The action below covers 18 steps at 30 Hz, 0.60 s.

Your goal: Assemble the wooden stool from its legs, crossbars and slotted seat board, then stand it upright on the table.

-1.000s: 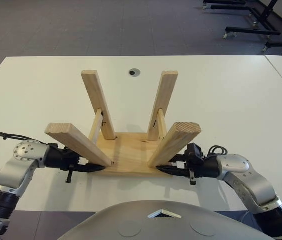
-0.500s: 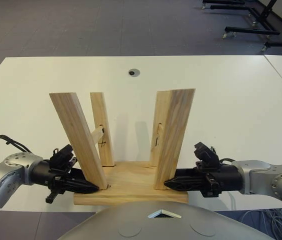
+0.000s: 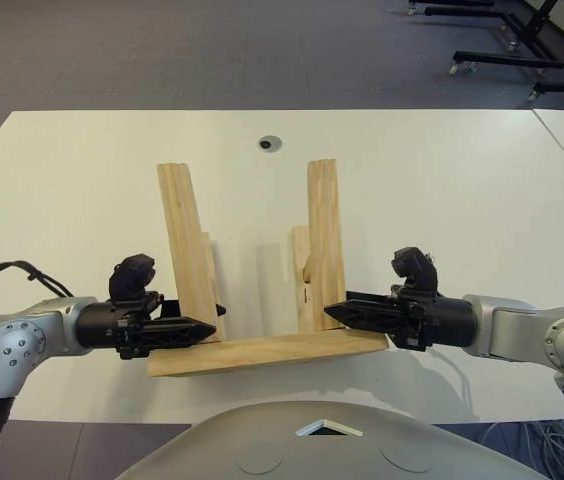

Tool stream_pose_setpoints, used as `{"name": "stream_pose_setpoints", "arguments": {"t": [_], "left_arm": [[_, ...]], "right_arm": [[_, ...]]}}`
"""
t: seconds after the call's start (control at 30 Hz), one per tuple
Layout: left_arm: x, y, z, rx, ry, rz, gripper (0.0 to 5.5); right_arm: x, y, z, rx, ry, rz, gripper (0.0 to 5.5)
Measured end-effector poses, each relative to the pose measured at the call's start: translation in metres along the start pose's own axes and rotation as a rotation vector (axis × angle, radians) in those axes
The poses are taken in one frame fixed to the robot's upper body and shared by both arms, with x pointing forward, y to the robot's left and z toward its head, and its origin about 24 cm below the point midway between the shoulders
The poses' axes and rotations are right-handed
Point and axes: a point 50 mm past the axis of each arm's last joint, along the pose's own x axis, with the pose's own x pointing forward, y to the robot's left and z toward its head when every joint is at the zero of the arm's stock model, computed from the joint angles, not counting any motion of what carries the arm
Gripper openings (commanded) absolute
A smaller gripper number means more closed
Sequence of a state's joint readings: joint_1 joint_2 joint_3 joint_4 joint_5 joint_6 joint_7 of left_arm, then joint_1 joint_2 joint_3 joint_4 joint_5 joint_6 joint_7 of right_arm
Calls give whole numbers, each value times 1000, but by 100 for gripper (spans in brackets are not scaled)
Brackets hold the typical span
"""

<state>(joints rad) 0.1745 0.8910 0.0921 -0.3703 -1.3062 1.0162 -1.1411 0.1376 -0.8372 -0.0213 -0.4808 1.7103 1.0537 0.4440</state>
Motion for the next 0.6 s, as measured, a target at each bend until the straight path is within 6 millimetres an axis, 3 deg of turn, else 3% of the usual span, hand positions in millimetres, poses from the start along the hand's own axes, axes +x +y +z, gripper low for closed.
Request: {"name": "stream_pose_setpoints", "arguments": {"t": [0.23,0.4,0.6], "left_arm": [[4,2,18,45,-52,106,338],[-13,6,8,8,-47,199,338],[-23,3,1,-3,-86,174,338]], "right_arm": [[-9,-7,2,37,-146,-28,462],[-15,-7,3,45,-201,-30,536],[-21,-8,3,41,-246,-49,536]]}}
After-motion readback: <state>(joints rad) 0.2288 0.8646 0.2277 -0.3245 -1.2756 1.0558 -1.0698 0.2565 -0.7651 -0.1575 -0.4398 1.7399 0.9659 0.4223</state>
